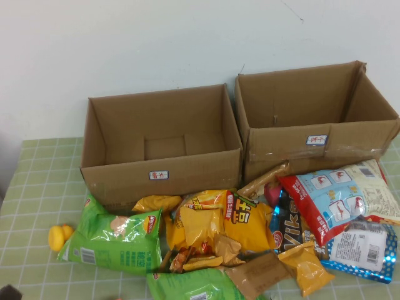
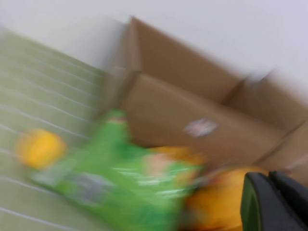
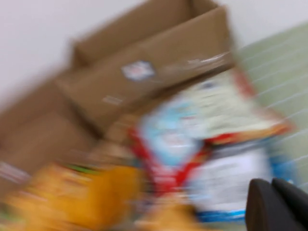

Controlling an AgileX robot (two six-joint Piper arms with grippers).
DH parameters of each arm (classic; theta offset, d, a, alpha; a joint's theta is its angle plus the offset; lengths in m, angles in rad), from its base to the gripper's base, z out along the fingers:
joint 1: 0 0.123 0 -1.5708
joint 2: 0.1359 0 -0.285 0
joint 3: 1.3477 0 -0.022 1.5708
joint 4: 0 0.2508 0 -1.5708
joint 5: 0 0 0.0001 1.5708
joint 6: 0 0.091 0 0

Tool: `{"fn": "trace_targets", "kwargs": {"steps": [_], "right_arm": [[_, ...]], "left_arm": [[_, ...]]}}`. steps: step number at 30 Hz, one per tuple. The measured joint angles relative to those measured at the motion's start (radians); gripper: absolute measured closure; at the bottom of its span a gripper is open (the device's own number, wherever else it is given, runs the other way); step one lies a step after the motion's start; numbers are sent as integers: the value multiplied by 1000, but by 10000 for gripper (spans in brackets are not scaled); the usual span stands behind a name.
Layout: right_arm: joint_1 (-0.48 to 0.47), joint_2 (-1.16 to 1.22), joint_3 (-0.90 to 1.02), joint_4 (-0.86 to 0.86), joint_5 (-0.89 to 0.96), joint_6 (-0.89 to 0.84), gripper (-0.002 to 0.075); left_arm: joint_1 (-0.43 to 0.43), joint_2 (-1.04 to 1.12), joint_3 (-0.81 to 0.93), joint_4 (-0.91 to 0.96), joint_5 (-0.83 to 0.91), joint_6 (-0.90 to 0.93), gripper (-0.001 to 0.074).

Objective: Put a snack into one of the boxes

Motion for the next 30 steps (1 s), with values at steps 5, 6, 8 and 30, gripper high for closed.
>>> {"fn": "trace_targets", "kwargs": {"steps": [5,6,8,30], "right_arm": [[0,0,2,428,-21,108,728],[0,0,2,484,-24,112,728],[0,0,2,545,-26,118,728],[0,0,2,584,20,-197,728]], "left_arm": [[0,0,0,-360,-31,-52,737],[0,0,0,-387,-40,-52,737],[0,0,0,-421,-60,-52,737],[-4,376,-546,-201,252,692,737]]}}
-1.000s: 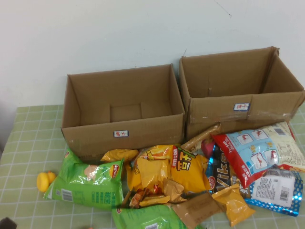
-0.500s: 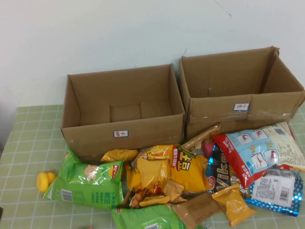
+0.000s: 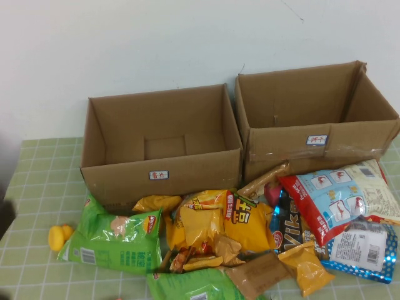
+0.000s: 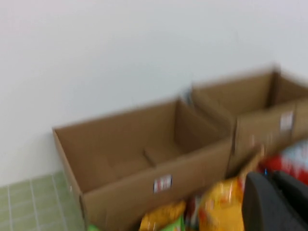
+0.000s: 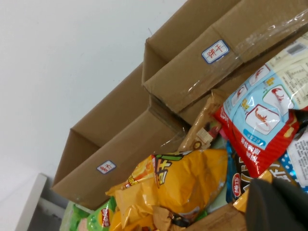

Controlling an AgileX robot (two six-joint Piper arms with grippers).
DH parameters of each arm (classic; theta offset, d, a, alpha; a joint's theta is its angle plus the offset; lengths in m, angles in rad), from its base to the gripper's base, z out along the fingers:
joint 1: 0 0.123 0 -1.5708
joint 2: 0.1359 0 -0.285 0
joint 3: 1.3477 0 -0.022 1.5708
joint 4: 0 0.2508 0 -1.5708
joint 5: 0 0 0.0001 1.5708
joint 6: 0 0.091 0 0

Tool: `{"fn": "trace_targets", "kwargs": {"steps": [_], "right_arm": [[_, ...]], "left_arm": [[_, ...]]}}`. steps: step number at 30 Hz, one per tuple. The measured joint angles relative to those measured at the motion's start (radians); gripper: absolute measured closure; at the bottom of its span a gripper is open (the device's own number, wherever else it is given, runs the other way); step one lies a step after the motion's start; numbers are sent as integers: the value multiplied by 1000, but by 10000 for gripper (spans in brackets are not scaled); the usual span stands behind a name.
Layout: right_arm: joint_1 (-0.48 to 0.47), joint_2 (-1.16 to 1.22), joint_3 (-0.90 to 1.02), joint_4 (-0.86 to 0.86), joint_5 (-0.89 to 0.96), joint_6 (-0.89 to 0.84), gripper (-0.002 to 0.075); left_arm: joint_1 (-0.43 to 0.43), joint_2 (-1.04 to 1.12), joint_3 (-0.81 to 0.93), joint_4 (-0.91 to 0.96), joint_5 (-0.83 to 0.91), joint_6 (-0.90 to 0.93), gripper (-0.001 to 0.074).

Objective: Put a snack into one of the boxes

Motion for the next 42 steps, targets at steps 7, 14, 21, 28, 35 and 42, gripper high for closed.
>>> {"fn": "trace_targets", "kwargs": {"steps": [7,14,21,28,35,42], "right_arm": [[0,0,0,2,7,-32,728],[0,0,0,2,24,-38,728],[0,0,0,17,55,-40,728],[0,0,0,23,61,-42,728],[0,0,0,25,61,-44,728],[0,0,0,25,63,-46,728]], "left_arm": [[-74,470,-299,110,238,206,737],[-320,766,-421,318,258,220,737],[-596,999,-518,557,222,19,737],[-711,1160,-654,681,327,-230,722],[-745,1262,-681,871,393,-496,412],[-659,1347,-681,975,423,-735,175]]}}
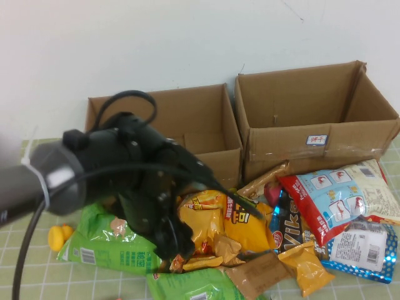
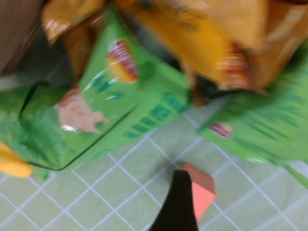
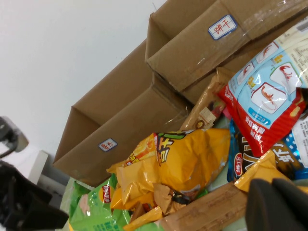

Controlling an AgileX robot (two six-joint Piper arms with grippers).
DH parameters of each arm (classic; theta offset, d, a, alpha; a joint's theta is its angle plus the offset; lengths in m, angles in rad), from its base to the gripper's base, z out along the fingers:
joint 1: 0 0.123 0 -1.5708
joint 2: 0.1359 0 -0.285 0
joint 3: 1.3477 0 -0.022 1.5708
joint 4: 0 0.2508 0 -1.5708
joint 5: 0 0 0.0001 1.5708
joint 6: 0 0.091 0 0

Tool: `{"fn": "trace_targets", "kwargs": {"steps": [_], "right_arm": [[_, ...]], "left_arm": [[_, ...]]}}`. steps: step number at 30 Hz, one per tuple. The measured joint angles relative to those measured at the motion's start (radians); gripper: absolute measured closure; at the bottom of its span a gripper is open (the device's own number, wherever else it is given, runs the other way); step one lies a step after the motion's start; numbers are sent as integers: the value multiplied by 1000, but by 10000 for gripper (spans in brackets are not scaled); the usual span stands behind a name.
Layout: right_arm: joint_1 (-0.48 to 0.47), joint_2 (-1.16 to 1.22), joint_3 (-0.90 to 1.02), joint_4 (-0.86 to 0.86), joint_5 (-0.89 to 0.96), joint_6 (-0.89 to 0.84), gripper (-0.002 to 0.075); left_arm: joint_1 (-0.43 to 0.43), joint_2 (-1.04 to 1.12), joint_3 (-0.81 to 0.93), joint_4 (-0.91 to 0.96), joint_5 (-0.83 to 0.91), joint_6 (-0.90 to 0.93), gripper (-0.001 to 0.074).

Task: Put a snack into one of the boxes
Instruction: Pick up the potato chip

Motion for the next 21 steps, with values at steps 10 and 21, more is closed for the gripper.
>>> {"fn": "trace_targets", "kwargs": {"steps": [10,21], "right_arm": [[0,0,0,1,1,0,728],[0,0,0,1,1,-4,728]], "left_arm": [[186,85,0,-38,-155,-23,157],[203,240,0,-23,-312,6,157]]}}
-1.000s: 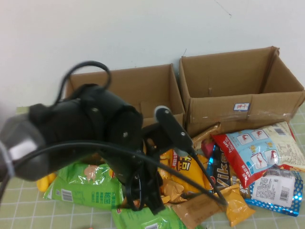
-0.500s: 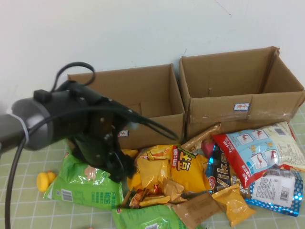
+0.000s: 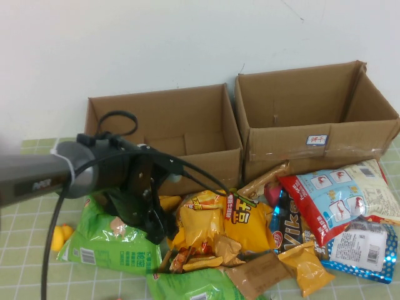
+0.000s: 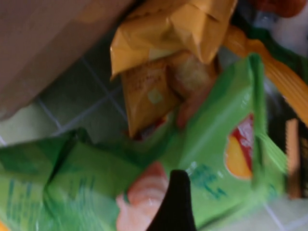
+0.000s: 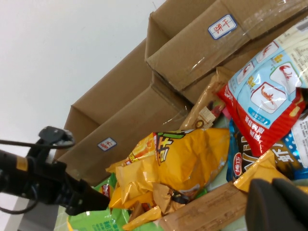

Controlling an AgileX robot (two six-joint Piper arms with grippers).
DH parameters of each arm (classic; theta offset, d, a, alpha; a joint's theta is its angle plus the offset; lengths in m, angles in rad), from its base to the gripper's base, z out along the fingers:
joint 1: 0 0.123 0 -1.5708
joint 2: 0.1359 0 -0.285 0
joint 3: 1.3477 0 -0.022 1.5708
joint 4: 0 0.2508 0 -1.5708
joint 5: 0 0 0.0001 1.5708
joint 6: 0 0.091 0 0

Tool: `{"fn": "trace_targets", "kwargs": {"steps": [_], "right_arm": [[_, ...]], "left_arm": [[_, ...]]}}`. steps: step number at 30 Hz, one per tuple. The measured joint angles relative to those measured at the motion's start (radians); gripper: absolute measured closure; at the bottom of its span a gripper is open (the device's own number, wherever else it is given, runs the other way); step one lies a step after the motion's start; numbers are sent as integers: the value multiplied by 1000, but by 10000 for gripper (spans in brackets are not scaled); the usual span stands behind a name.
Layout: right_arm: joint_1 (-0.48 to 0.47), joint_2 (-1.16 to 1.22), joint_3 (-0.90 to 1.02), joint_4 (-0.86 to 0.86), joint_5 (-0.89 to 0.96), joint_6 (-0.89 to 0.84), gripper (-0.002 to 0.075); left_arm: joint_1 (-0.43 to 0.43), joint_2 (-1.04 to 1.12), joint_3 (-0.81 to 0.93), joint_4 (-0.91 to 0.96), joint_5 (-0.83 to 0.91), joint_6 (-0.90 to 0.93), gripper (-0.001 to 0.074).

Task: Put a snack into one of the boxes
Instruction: Pick up the potato chip

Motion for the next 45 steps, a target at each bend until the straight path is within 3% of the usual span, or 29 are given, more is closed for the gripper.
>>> {"fn": "trace_targets", "kwargs": {"steps": [15,18,23,26,39,45], "right_arm": [[0,0,0,8,0,-29,728],[0,0,0,12,0,-36,728],[0,0,0,14,0,-41,728],[0,0,0,16,0,-41,728],[0,0,0,19,0,-43,728],[0,0,0,21,0,-45,728]], "left_arm": [[1,106,-6,184,-107,-111,169],[1,119,-6,192,-105,-114,275],[1,121,-6,210,-105,-114,633],[1,121,-7,220,-90,-114,703],[1,-126,-7,58,73,66,735],[1,-143,-7,46,121,80,735]]}}
